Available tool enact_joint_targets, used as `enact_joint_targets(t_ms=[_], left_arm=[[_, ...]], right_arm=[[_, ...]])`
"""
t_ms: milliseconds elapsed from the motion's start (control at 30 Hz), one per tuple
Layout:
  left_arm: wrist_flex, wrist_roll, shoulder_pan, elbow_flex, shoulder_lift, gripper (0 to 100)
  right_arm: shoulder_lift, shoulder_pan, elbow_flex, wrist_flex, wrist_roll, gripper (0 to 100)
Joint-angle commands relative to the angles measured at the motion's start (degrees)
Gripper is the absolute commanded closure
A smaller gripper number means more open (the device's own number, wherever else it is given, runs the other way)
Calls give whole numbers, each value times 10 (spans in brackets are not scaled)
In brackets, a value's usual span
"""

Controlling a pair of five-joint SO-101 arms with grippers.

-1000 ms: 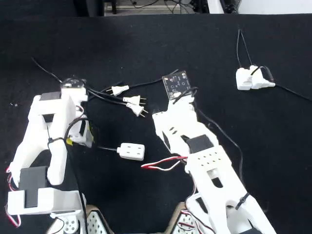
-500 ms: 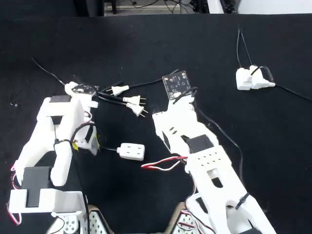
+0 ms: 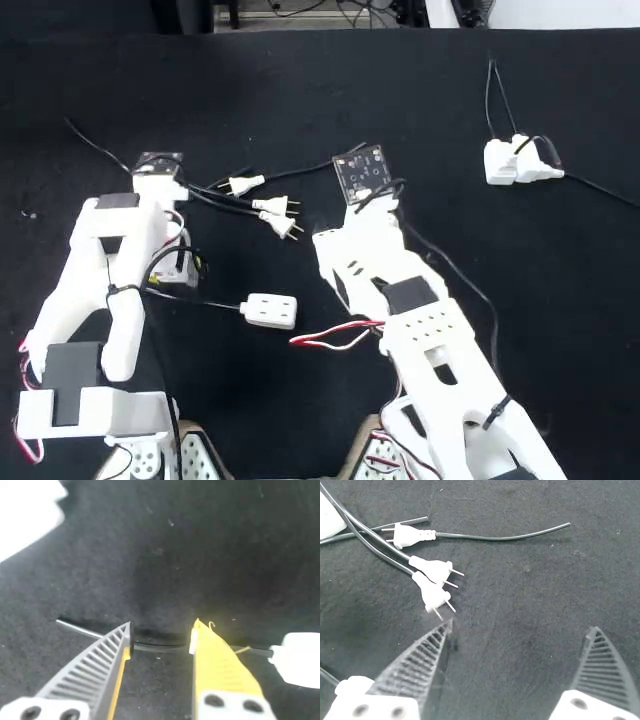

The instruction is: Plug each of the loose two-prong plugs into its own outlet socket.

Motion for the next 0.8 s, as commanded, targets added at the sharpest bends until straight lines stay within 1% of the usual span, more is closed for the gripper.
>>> enact_joint_targets(t_ms=[0, 133, 333, 433, 533, 600, 767], left_arm=[[19, -29, -6, -1, -18, 802], [53, -69, -6, -1, -18, 802], [55, -75, -5, -1, -18, 802], [40, -69, -10, -8, -19, 802], [-7, -14, -21, -7, -18, 802], [-35, 1, -27, 2, -16, 802], [-37, -17, -24, -11, 40, 802]], right_arm=[[-20, 9, -4, -16, -4, 620], [-20, 9, -4, -16, -4, 620], [-20, 9, -4, -16, -3, 620], [-20, 9, -4, -16, -3, 620], [-20, 9, -4, -16, -3, 620], [-20, 9, -4, -16, -3, 620], [-20, 9, -3, -16, -2, 620]])
